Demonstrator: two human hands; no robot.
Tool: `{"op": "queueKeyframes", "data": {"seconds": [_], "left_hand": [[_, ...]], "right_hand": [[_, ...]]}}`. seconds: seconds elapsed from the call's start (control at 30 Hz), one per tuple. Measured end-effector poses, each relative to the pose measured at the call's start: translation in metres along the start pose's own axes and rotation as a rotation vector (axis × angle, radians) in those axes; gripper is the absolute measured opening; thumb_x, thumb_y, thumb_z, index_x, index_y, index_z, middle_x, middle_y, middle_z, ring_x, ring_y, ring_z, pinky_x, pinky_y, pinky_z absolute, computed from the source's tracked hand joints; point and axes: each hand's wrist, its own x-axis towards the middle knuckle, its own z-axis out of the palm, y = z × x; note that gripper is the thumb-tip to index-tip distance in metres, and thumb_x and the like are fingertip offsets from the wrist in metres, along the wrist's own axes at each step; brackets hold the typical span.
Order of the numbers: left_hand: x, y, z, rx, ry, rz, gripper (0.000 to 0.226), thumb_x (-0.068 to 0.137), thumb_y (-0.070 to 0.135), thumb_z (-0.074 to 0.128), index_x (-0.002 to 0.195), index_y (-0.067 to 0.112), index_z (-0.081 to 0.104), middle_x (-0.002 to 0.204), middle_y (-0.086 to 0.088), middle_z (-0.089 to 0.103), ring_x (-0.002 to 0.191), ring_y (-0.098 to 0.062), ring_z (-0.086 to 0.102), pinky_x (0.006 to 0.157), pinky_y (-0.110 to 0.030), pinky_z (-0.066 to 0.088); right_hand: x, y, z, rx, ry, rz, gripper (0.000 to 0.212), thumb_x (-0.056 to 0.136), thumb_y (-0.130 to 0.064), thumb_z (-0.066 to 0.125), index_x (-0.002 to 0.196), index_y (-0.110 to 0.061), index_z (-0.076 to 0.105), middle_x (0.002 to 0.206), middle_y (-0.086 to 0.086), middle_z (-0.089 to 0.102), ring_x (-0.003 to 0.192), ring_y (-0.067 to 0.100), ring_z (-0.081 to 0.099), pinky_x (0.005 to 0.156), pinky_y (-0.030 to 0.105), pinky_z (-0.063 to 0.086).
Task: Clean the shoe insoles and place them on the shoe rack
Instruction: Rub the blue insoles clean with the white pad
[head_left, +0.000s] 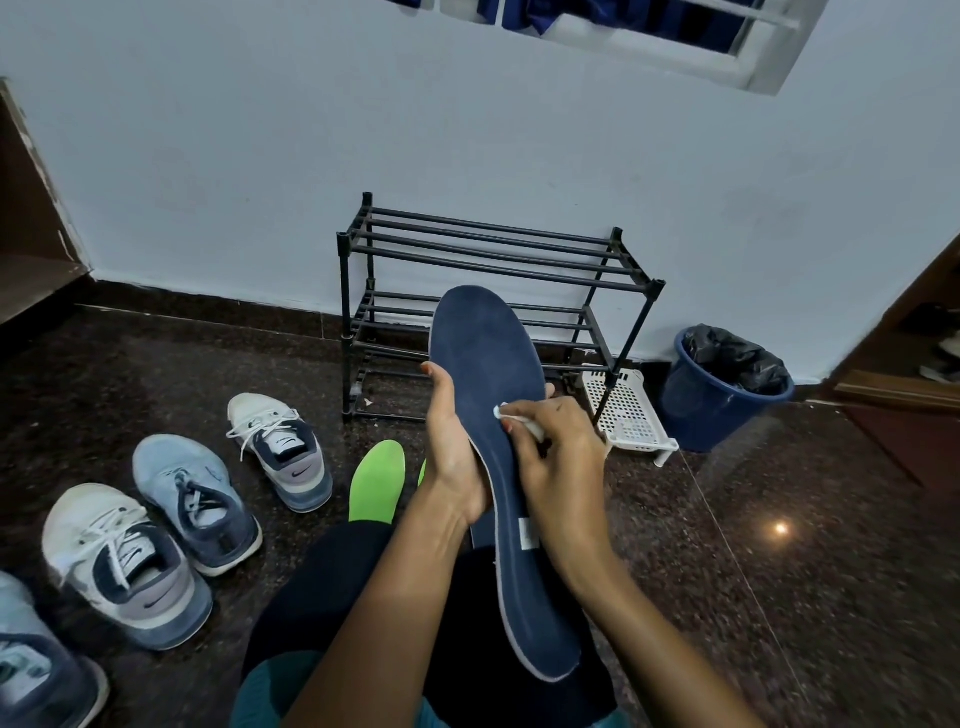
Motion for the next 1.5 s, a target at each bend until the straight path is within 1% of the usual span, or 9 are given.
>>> {"op": "queueKeyframes", "data": {"seconds": [0.13,0.27,0.4,0.57,0.77,1.0,1.17,1.3,1.5], "left_hand": [[0.000,-0.002,0.000,0.025,-0.005,-0.005,0.081,0.093,0.066,0.016,0.094,0.003,0.066,0.084,-0.015,0.073,0.075,-0.021,0.071,0.065,-0.026,0.058],[0.002,-0.004,0.000,0.053,0.014,-0.016,0.077,0.091,0.067,0.019,0.096,0.006,0.066,0.084,-0.011,0.073,0.074,-0.019,0.071,0.062,-0.024,0.057],[0.002,-0.004,-0.001,0.055,0.017,-0.006,0.085,0.090,0.069,0.018,0.090,0.005,0.073,0.088,-0.014,0.073,0.078,-0.021,0.071,0.068,-0.027,0.058],[0.001,0.000,-0.002,0.029,-0.008,-0.020,0.091,0.088,0.073,0.014,0.114,0.000,0.062,0.111,-0.022,0.067,0.097,-0.027,0.068,0.080,-0.031,0.057],[0.000,-0.003,0.000,0.051,-0.057,-0.037,0.095,0.087,0.074,0.014,0.118,-0.004,0.059,0.118,-0.022,0.064,0.109,-0.028,0.062,0.096,-0.034,0.048],[0.003,0.000,-0.002,-0.010,-0.107,-0.039,0.102,0.085,0.076,0.007,0.130,-0.004,0.052,0.130,-0.020,0.058,0.123,-0.027,0.055,0.104,-0.034,0.042],[0.000,-0.002,0.000,0.008,-0.163,-0.062,0.102,0.085,0.076,0.003,0.116,-0.001,0.062,0.120,-0.017,0.065,0.107,-0.023,0.065,0.094,-0.034,0.051],[0.000,-0.003,0.001,0.012,-0.162,-0.079,0.104,0.085,0.076,0.004,0.121,-0.004,0.058,0.127,-0.020,0.060,0.120,-0.028,0.057,0.101,-0.035,0.045],[0.001,-0.001,-0.001,-0.005,-0.132,-0.034,0.099,0.085,0.075,0.003,0.112,0.000,0.063,0.120,-0.018,0.065,0.110,-0.025,0.063,0.098,-0.034,0.046]], "right_hand": [[0.007,0.004,-0.004,-0.014,-0.008,-0.005,0.012,0.080,-0.003,0.063,0.085,-0.010,0.071,0.079,-0.004,0.054,0.079,0.016,0.054,0.076,0.008,0.035],[0.019,0.008,-0.009,-0.012,0.038,0.059,0.014,0.082,0.001,0.063,0.087,-0.009,0.070,0.083,0.005,0.060,0.080,0.019,0.056,0.074,0.010,0.037],[0.010,0.005,-0.004,-0.004,0.016,0.022,0.015,0.080,0.003,0.063,0.087,-0.009,0.070,0.083,0.006,0.061,0.081,0.020,0.057,0.077,0.021,0.041],[-0.006,-0.001,-0.004,0.009,-0.066,-0.013,0.015,0.079,-0.001,0.064,0.086,-0.012,0.071,0.082,0.001,0.060,0.080,0.016,0.056,0.076,0.010,0.038],[0.013,0.008,-0.010,-0.029,0.045,0.050,0.015,0.081,0.004,0.064,0.086,-0.008,0.071,0.080,0.001,0.055,0.076,0.004,0.050,0.074,0.003,0.034],[-0.005,-0.001,-0.006,0.021,-0.087,0.049,0.015,0.080,0.001,0.065,0.087,-0.011,0.072,0.083,0.002,0.060,0.081,0.013,0.057,0.077,0.013,0.041],[0.001,0.003,-0.011,-0.028,-0.037,0.034,0.013,0.080,0.000,0.066,0.085,-0.011,0.072,0.079,-0.001,0.056,0.078,0.002,0.051,0.075,0.004,0.035],[0.009,0.005,-0.012,-0.065,0.028,0.040,0.014,0.082,0.003,0.063,0.087,-0.007,0.070,0.083,0.001,0.053,0.079,-0.001,0.048,0.075,0.001,0.032],[-0.002,0.001,-0.005,-0.051,-0.039,0.044,0.015,0.083,0.000,0.062,0.092,-0.009,0.070,0.084,0.002,0.055,0.080,0.017,0.056,0.075,0.021,0.043]]}}
